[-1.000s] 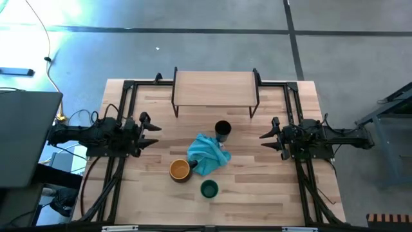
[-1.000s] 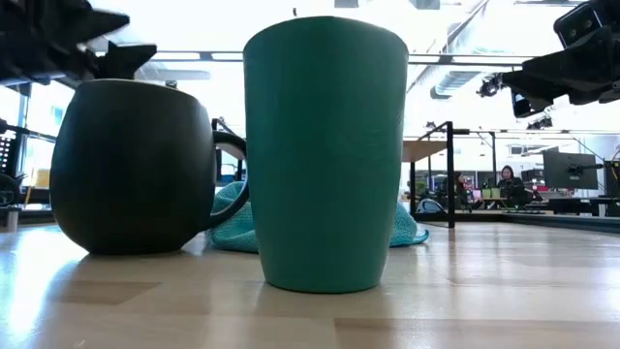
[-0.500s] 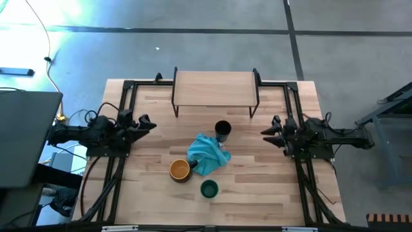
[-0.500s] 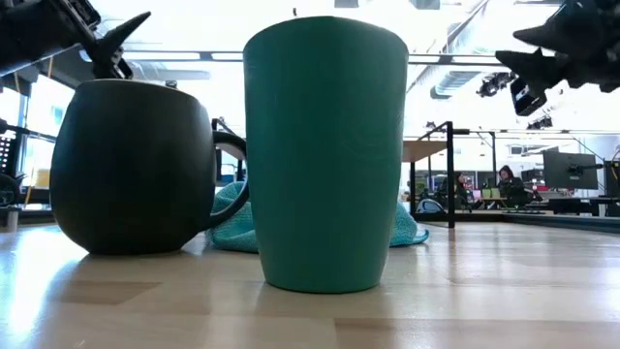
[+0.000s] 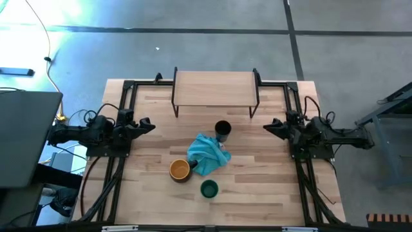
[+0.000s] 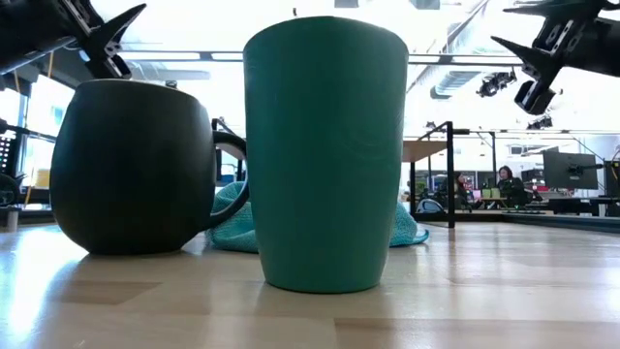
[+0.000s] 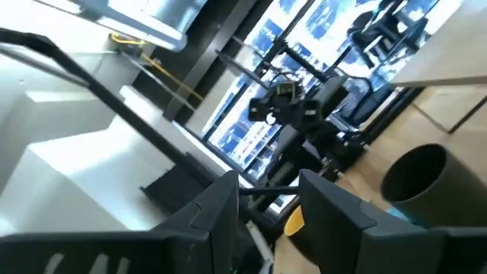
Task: Stack small to large cups/mugs on shelf
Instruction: Put the green cup on the shelf
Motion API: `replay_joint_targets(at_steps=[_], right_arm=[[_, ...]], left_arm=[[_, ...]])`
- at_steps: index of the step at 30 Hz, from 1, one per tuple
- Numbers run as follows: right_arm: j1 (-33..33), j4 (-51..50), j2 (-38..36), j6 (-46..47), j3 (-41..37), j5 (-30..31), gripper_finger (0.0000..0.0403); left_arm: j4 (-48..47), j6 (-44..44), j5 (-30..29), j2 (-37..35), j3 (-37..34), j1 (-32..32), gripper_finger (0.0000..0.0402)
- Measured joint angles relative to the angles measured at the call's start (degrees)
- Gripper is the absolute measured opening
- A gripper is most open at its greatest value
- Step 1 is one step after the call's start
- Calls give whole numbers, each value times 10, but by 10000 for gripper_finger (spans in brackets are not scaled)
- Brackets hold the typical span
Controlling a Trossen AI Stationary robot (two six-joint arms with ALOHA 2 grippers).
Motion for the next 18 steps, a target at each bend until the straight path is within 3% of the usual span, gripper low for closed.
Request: replay_joint_targets(at_steps=[6, 14, 18], right_arm=[[-2, -42, 0, -13, 0, 8, 131], [-4, 0, 0, 138, 0, 107, 131], [4, 21, 16, 146, 0, 112, 131]], left_arm=[[0, -2, 5, 0, 0, 0, 237], [2, -16, -7, 0, 0, 0, 237], [-46, -14, -80, 0, 0, 0, 237]])
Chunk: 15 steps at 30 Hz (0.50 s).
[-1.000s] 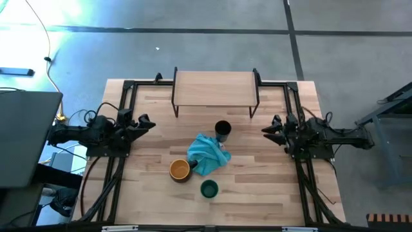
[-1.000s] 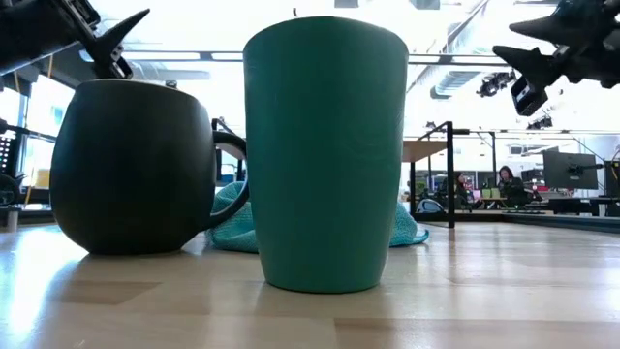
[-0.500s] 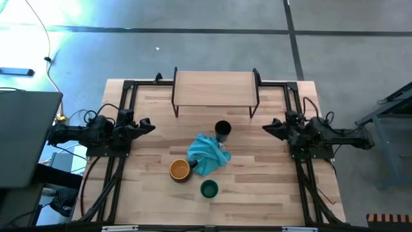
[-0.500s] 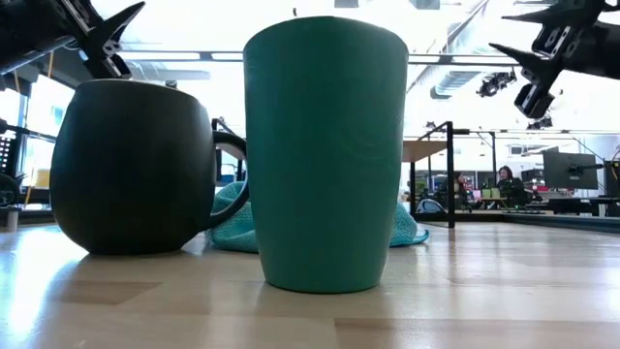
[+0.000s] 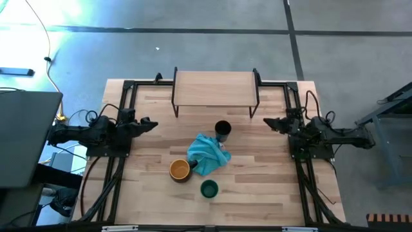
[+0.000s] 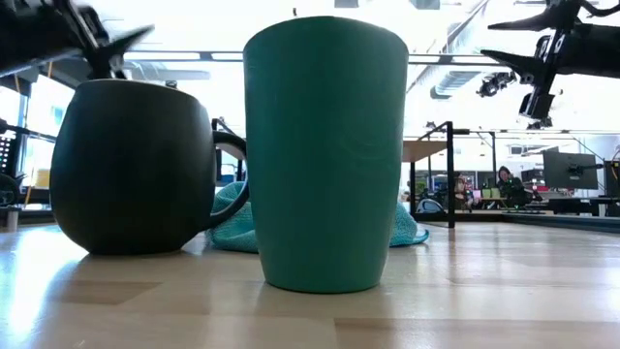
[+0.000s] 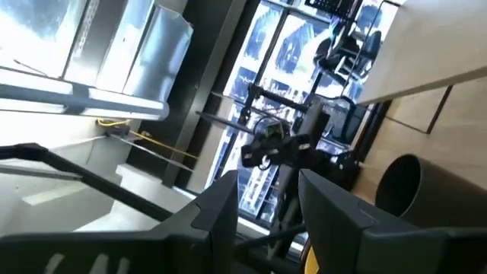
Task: Stack small to large cups/mugs on shelf
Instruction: Put the green cup on the shelf
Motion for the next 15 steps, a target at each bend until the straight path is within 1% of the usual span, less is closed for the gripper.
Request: replay_joint_targets(at_steps=[2, 5, 8, 15], right_arm=[[8, 15, 21, 0, 0, -11, 131], [26, 53, 71, -13, 0, -30, 131], [44, 105, 132, -37, 0, -48, 131], [64, 247, 265, -97, 0, -54, 131]], left_arm=[[-3, 0, -18, 0, 0, 0, 237], [-8, -1, -19, 0, 0, 0, 237], [-11, -18, 4, 0, 0, 0, 237], [-12, -78, 68, 2, 0, 0, 237]])
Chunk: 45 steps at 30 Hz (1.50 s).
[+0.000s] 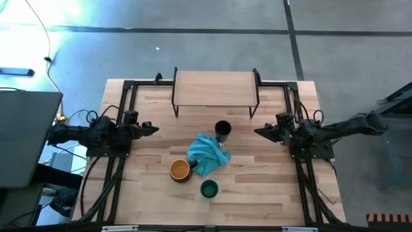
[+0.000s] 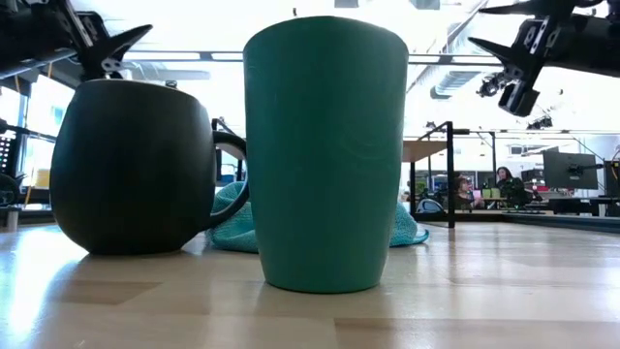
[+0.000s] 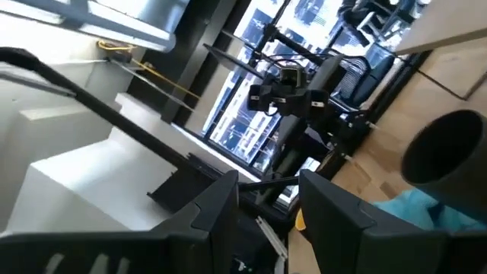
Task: Stack small to large cups/mugs on shelf
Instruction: Put the green cup on the shelf
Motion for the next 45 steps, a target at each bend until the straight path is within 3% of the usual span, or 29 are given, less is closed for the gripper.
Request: replay_joint_targets(at_steps=[5, 10, 13, 16, 21, 26, 31, 39, 45], right_arm=[[15, 59, 84, -66, 45, -43, 131], [35, 55, 177, -236, 148, -79, 131], [37, 9, 222, -290, 211, -83, 131], [24, -102, 249, -307, 274, -81, 131], [11, -346, 277, -291, 373, -81, 131], [13, -472, 295, -293, 441, -88, 131], [28, -533, 306, -270, 465, -101, 131], [80, -602, 309, -97, 466, -119, 131], [123, -587, 323, -24, 466, -47, 131]], left_arm=[[3, -65, 70, 16, 0, 0, 237], [5, -72, 81, 47, 0, -14, 237], [6, -81, 87, 73, 0, -31, 237], [29, -91, 99, 98, 0, -55, 237], [129, -87, 98, 143, 0, -103, 237], [160, -52, 95, 186, 17, -146, 237], [66, 7, 95, 218, 54, -168, 236], [-43, 0, 113, 226, 80, -169, 236], [-70, -7, 87, 225, 80, -169, 236]])
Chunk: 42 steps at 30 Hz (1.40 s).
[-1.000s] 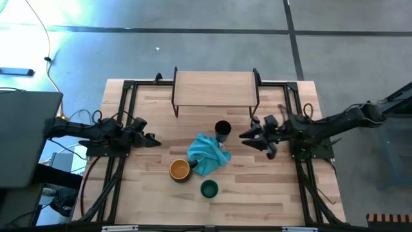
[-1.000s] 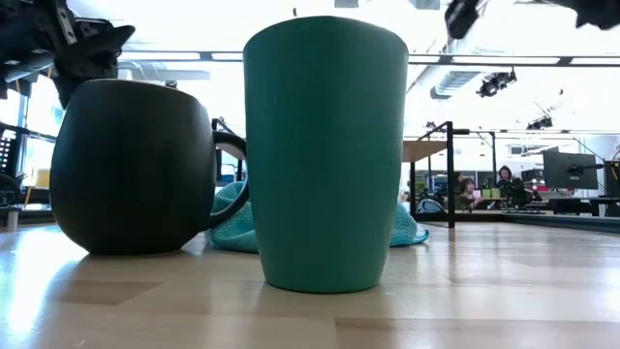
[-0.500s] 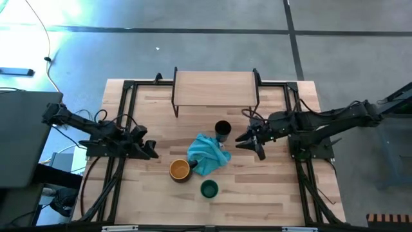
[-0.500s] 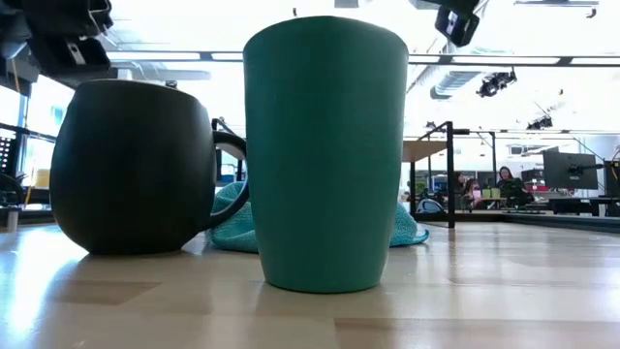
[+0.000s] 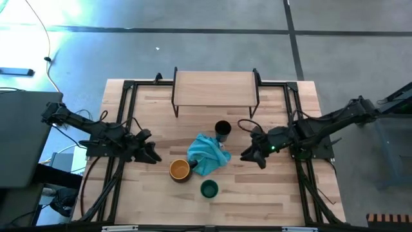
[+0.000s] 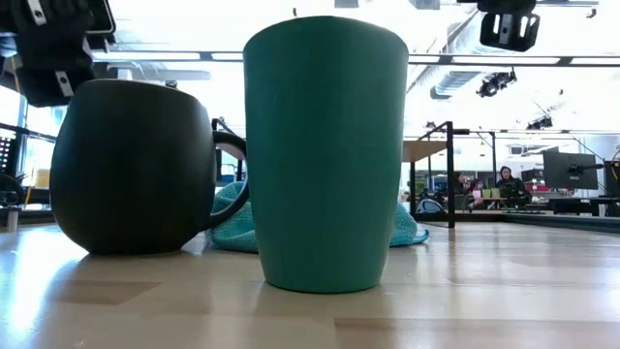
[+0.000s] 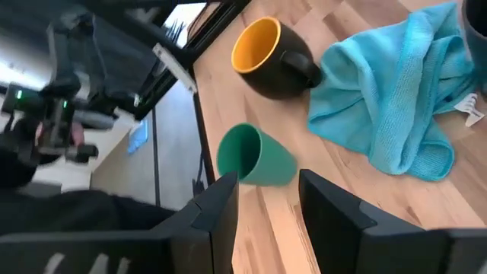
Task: Stack small to large cups/mugs on shelf
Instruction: Put the green cup on the shelf
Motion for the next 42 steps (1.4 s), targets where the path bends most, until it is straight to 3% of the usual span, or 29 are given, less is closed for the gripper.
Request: replay_joint_targets(at_steps=[8, 16, 24, 31, 42], right_arm=[[50, 85, 89, 81, 0, -17, 131], [55, 114, 155, 193, 0, -37, 131], [80, 150, 187, 266, 10, 55, 131], [81, 25, 256, 156, 140, 70, 131], [45, -253, 383, -182, 399, 74, 131]], left_arm=[[-4, -7, 12, 1, 0, 0, 237], [-4, -7, 13, 1, 0, 0, 237], [-9, -5, 9, 1, 0, 0, 237], [-44, -4, 13, 1, 0, 0, 237], [-49, 29, 9, 0, 0, 0, 237]])
